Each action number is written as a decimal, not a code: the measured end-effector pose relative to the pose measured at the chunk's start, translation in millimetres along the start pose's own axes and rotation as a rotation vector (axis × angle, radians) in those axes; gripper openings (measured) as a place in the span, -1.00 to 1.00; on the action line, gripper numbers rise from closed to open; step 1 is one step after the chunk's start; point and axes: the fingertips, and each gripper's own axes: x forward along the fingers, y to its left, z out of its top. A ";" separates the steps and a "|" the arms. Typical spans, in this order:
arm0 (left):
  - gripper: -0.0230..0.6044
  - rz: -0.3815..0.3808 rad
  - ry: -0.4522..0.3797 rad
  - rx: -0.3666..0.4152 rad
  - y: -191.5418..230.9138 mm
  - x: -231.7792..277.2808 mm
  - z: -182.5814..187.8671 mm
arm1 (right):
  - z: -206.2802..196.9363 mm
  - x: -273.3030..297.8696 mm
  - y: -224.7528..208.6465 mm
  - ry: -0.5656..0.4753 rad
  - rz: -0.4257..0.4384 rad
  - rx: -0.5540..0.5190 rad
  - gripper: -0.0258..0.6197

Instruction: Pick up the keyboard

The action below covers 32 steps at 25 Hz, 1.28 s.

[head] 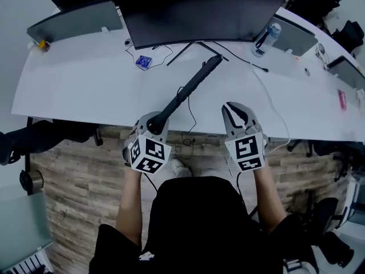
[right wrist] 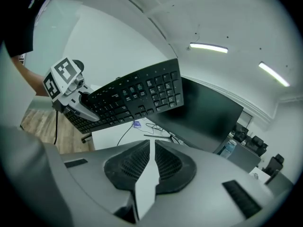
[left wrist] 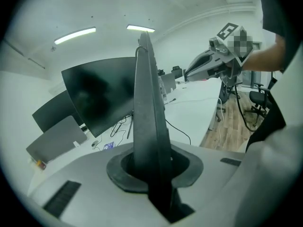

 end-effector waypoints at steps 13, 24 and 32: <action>-0.68 0.069 -0.125 -0.143 -49.4 -44.2 39.6 | -7.6 -55.2 -9.2 -0.118 0.019 0.171 -0.86; -0.68 0.209 -0.217 -0.164 -93.4 -98.2 77.8 | -17.5 -117.9 -6.9 -0.196 0.050 0.177 -0.86; -0.68 0.260 -0.263 -0.173 -128.8 -131.7 95.0 | -29.8 -161.8 1.5 -0.251 0.073 0.200 -0.88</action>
